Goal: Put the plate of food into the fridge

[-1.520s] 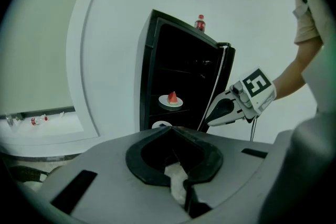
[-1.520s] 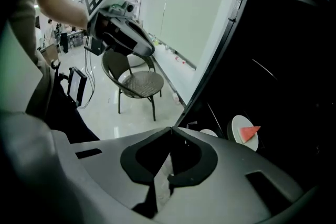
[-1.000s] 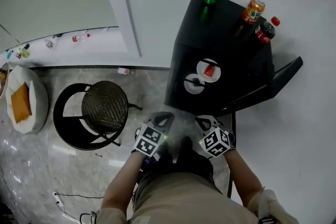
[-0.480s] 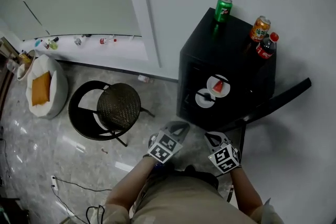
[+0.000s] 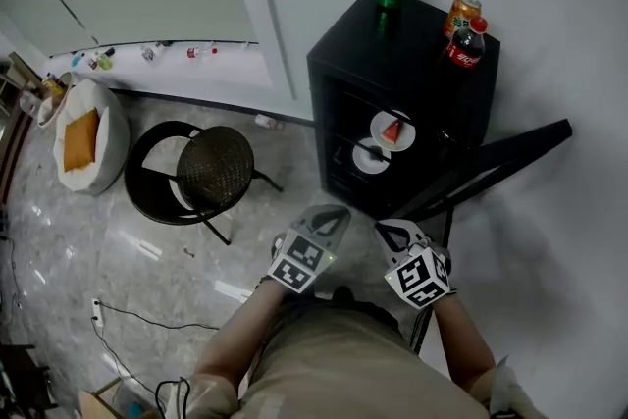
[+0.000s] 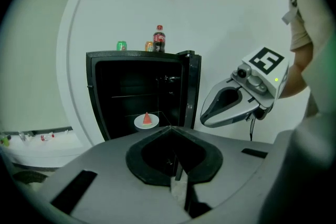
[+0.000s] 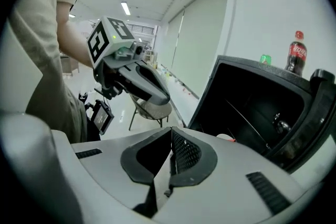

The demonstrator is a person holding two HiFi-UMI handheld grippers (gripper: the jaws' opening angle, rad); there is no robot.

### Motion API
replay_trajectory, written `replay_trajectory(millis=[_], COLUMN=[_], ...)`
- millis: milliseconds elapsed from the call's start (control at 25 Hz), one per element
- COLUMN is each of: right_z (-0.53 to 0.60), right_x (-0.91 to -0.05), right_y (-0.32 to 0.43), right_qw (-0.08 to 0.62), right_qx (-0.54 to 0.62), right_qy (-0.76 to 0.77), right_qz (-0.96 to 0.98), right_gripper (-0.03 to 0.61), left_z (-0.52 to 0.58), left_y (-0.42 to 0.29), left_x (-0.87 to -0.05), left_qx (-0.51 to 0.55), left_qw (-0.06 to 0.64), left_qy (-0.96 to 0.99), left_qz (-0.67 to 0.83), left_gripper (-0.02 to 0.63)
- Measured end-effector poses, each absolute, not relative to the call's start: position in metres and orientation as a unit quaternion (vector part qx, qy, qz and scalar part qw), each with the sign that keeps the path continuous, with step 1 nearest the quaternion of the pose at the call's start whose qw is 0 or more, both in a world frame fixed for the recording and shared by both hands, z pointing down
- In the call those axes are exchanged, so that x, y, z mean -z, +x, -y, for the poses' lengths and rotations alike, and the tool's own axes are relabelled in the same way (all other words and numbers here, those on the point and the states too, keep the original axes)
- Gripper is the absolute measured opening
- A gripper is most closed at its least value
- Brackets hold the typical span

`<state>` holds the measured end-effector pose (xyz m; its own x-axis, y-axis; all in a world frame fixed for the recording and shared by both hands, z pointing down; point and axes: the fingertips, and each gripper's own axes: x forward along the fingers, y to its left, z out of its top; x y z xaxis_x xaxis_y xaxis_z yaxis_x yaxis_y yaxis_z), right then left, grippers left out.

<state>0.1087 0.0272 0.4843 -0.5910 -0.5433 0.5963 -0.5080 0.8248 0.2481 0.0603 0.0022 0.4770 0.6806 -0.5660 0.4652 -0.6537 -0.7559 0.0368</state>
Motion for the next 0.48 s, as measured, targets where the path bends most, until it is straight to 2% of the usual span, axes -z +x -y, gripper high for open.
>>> replay_trajectory(millis=[160, 480], right_z=[-0.04, -0.074], right_x=[-0.468, -0.463], right_y=[0.101, 0.076], right_qw=[0.31, 0.293], right_qx=[0.013, 0.012], right_qy=[0.281, 0.232], right_qz=[0.908, 0.927], right_gripper=[0.021, 0.02], left_z=[-0.015, -0.042], left_y=[0.059, 0.031], left_x=[-0.465, -0.462], left_qx=[-0.215, -0.205], left_qw=[0.095, 0.105], left_qy=[0.905, 0.886], left_qz=[0.355, 0.402], left_gripper=[0.009, 0.009])
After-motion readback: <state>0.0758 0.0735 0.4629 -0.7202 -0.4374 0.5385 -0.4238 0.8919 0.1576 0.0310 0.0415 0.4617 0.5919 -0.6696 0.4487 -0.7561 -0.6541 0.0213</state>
